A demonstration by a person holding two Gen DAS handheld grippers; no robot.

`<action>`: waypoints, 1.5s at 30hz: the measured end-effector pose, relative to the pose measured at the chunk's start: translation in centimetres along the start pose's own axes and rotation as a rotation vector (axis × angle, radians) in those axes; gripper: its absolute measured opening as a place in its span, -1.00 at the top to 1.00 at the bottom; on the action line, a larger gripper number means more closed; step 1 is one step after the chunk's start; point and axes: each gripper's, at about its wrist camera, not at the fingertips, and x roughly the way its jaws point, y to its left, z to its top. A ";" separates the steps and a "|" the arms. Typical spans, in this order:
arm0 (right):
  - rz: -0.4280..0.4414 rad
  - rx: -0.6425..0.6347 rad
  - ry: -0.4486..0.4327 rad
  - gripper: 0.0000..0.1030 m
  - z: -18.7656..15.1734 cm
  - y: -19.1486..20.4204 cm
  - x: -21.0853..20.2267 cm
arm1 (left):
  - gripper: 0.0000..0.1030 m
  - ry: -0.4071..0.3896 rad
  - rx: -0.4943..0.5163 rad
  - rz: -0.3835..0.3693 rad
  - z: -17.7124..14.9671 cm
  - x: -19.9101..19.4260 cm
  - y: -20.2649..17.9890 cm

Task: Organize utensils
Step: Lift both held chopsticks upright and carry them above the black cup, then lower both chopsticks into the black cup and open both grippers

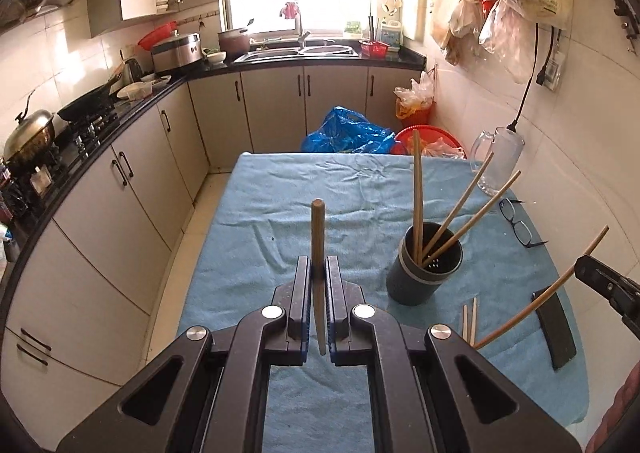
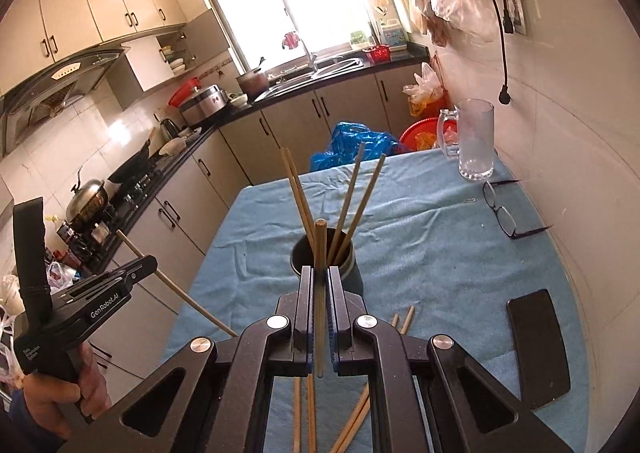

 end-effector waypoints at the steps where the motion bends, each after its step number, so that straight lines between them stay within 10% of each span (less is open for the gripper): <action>1: 0.002 0.000 -0.002 0.88 0.1 0.1 -0.1 | 0.88 -0.004 0.000 0.002 0.1 -0.1 0.0; 23: 0.023 0.020 -0.004 0.88 1.0 0.6 -0.4 | 0.88 -0.024 0.000 0.004 0.7 -0.7 0.2; 37: 0.026 0.041 -0.045 0.88 4.0 -0.7 -1.7 | 0.88 0.031 -0.180 -0.252 5.9 0.7 2.6; 45: 0.042 0.043 -0.101 0.88 7.2 -1.5 -2.8 | 0.88 -0.018 -0.188 -0.275 9.8 0.3 1.3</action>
